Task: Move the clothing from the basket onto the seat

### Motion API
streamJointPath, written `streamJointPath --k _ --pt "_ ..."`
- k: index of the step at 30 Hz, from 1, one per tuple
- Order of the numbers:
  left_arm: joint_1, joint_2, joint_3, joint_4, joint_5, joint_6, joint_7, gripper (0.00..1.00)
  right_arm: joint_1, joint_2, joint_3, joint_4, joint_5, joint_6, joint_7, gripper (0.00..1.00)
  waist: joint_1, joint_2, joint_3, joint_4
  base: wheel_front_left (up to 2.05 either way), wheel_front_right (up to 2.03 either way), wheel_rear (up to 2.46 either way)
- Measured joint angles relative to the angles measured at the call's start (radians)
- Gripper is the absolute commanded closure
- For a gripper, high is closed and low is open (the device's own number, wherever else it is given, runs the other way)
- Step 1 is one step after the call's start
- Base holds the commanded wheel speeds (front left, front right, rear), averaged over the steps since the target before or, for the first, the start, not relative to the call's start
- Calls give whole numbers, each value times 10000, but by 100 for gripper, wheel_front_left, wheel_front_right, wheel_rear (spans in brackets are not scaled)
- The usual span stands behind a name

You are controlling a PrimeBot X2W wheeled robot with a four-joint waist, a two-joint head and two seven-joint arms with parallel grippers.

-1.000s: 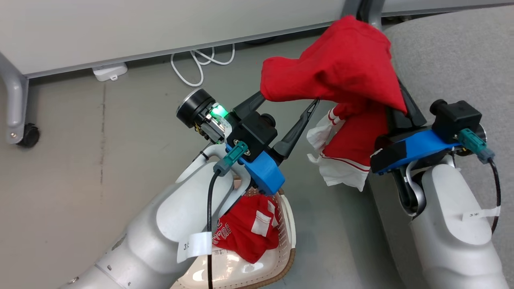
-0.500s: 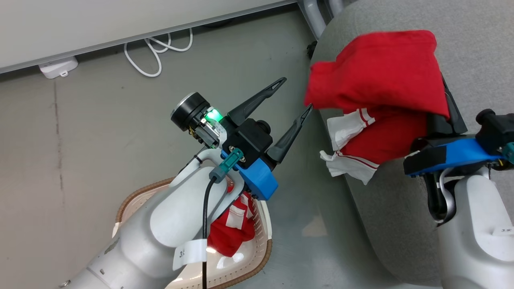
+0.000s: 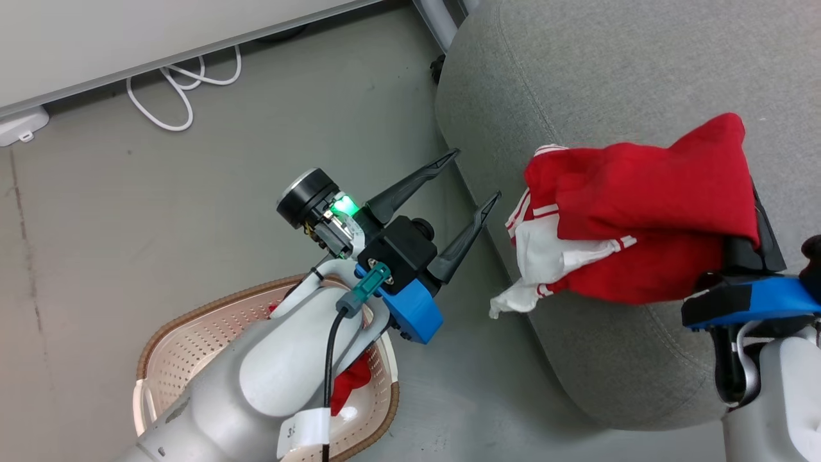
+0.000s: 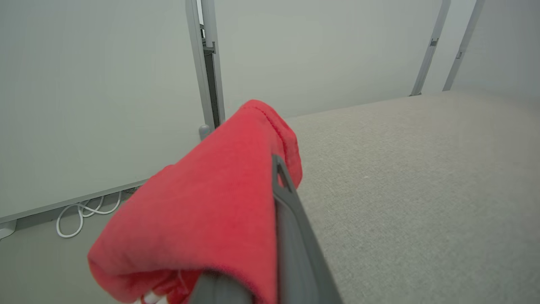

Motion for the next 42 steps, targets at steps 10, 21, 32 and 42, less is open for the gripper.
streamJointPath --k 10,21,32,42 --pt "255 -75 -234 -109 82 -44 0 0 854 0 -384 -165 142 2 0 100 0 0 24 -321 0 0 0" --pt "342 -230 -194 -221 86 -44 0 0 1037 0 -8 -472 286 0 0 100 0 0 -73 -420 0 0 0" --pt "5 -153 -90 -456 339 -19 0 0 -709 -102 497 -1384 -267 0 0 100 0 0 679 -364 0 0 0" --pt "-872 238 134 -780 633 46 6 0 -3822 -1421 -196 -2059 -424 2 0 100 1 0 2137 -229 0 0 0"
